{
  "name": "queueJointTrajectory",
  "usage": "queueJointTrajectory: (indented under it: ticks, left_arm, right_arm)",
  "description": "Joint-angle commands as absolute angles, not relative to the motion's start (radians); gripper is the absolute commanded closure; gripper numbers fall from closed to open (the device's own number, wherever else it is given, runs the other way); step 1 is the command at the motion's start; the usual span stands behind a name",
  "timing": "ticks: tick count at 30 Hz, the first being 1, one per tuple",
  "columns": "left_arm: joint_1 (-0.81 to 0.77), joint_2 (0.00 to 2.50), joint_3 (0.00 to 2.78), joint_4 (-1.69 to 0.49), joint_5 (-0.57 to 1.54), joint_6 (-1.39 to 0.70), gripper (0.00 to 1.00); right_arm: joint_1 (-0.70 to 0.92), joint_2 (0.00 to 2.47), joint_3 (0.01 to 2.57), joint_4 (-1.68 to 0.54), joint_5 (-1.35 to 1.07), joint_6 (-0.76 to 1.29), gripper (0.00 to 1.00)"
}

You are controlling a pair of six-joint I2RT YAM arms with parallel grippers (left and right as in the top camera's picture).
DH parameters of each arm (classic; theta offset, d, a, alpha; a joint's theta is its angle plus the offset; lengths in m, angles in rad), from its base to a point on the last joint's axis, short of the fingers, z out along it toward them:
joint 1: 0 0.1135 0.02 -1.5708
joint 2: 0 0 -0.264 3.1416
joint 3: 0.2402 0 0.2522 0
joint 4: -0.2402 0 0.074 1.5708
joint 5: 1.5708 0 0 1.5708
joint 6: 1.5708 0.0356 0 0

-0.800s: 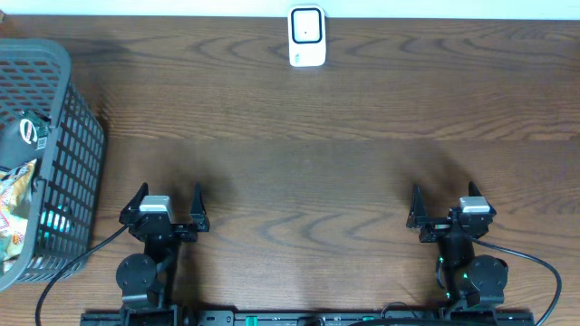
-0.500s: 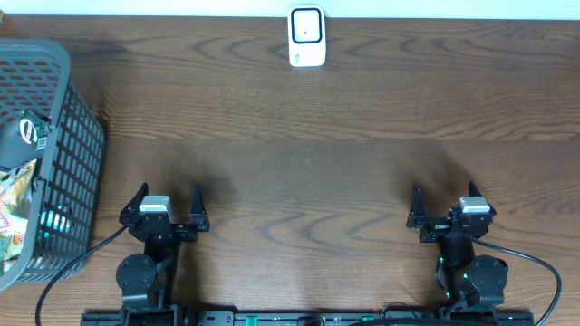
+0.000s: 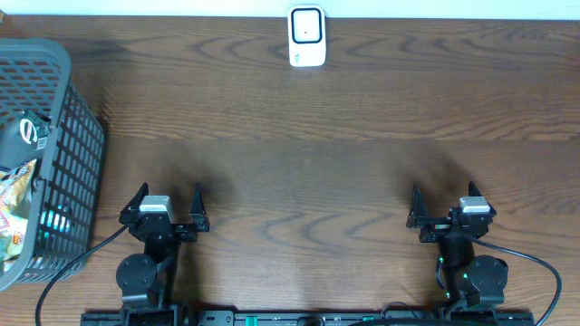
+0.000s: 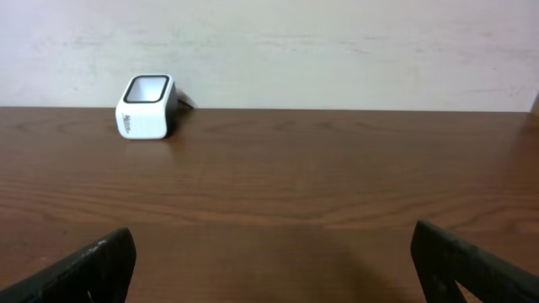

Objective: Scan the item barcode

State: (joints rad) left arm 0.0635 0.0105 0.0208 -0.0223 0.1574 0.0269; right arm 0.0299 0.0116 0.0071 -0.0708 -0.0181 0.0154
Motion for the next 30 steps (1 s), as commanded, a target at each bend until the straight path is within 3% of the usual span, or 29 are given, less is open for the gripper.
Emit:
queueJointTrajectory:
  ticks: [1,26,30]
  left_arm:
    - [0.059,0.004,0.004,-0.059,0.16,0.03,0.02]
    - [0.059,0.004,0.004,-0.059,0.16,0.03,0.03]
    - [0.059,0.004,0.004,0.025,0.322,0.025,0.03]
  right_arm:
    - [0.035,0.007,0.006,-0.075,-0.014,0.029,0.01]
    - [0.035,0.007,0.006,-0.075,-0.014,0.029,0.01]
    - [0.035,0.007,0.006,-0.076,-0.014,0.029,0.01]
